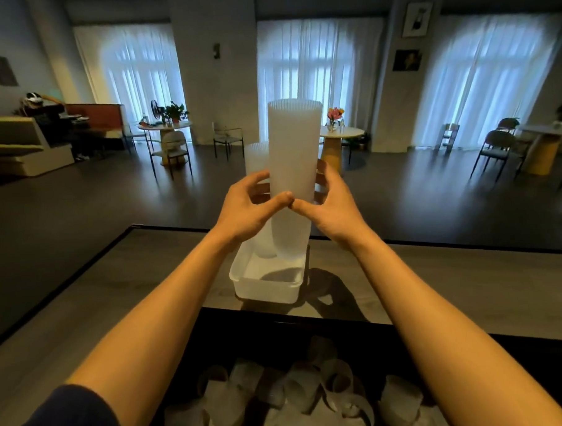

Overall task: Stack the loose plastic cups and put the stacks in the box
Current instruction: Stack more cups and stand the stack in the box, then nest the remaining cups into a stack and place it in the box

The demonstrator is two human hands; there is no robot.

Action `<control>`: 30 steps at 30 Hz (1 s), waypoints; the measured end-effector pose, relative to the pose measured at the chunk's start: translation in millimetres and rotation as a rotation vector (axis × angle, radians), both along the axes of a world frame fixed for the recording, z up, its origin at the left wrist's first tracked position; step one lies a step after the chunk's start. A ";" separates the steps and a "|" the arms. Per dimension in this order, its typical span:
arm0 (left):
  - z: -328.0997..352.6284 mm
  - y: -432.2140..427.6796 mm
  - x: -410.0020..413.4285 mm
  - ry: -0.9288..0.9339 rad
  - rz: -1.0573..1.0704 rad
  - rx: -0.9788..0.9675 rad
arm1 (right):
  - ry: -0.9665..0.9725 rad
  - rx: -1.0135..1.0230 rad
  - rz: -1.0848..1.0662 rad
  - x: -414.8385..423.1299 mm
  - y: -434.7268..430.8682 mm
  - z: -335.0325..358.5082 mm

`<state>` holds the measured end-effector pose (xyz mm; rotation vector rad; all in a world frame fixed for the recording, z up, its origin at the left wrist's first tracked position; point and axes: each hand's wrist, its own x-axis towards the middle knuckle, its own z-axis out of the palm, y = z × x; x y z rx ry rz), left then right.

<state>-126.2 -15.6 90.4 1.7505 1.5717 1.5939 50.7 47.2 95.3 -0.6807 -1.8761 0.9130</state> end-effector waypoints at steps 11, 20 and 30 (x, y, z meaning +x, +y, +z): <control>-48.2 36.4 -27.4 -0.024 0.099 -0.102 | -0.072 -0.114 0.003 -31.5 35.3 -49.2; -64.7 45.3 -22.2 -0.014 0.085 -0.186 | -0.150 -0.152 -0.041 -34.4 45.1 -66.2; -52.7 27.0 -6.3 0.069 0.274 -0.358 | -0.276 -0.239 -0.118 -18.1 22.7 -63.0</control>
